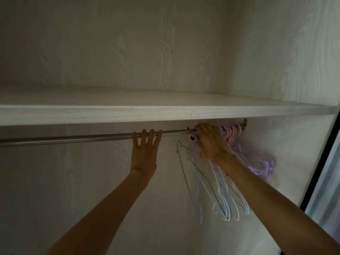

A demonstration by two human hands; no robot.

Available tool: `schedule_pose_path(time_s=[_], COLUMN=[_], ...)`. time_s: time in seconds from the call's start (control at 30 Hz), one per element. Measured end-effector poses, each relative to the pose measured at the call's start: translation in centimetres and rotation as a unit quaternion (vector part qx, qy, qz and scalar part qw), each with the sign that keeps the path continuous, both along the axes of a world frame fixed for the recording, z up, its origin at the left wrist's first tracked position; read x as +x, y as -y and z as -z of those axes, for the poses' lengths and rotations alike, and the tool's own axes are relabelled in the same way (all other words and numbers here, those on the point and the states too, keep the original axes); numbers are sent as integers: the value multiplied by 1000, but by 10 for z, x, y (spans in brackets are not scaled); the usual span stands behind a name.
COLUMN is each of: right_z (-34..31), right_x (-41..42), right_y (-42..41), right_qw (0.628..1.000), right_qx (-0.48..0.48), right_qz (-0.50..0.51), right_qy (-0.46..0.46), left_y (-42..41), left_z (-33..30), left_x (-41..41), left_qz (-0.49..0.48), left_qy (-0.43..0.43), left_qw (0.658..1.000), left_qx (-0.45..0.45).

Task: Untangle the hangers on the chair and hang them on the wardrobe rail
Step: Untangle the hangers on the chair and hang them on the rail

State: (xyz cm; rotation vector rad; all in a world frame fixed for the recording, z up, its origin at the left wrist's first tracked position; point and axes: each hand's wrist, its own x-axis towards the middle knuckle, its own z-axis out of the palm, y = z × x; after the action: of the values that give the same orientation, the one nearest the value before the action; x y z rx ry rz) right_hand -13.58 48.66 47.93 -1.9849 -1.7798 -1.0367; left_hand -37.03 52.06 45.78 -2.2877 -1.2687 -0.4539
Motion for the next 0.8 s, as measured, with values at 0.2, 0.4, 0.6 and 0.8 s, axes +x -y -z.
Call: schedule_pose_path(time_s=[0.2,0.4,0.6,0.8], right_z=[-1,5,25,58], right_x=[29,36,14,-13], right_y=[10,14,56,124], right_qw=[999,998,996,998], right_qx=[6,5,51,-19], right_qz=[-5,-21,-19,-34], right_qy=[-40,-66,-66,-53], left_y=[-4,-4,-3,21], left_z=[-1,1,2,30], left_x=[-2,-2,-4,17], left_qz=[8,16,33,187], left_qy=[-9,-6,26,118], left_qw=[1000,1000,999,971], left_qx=[11,9,1,93])
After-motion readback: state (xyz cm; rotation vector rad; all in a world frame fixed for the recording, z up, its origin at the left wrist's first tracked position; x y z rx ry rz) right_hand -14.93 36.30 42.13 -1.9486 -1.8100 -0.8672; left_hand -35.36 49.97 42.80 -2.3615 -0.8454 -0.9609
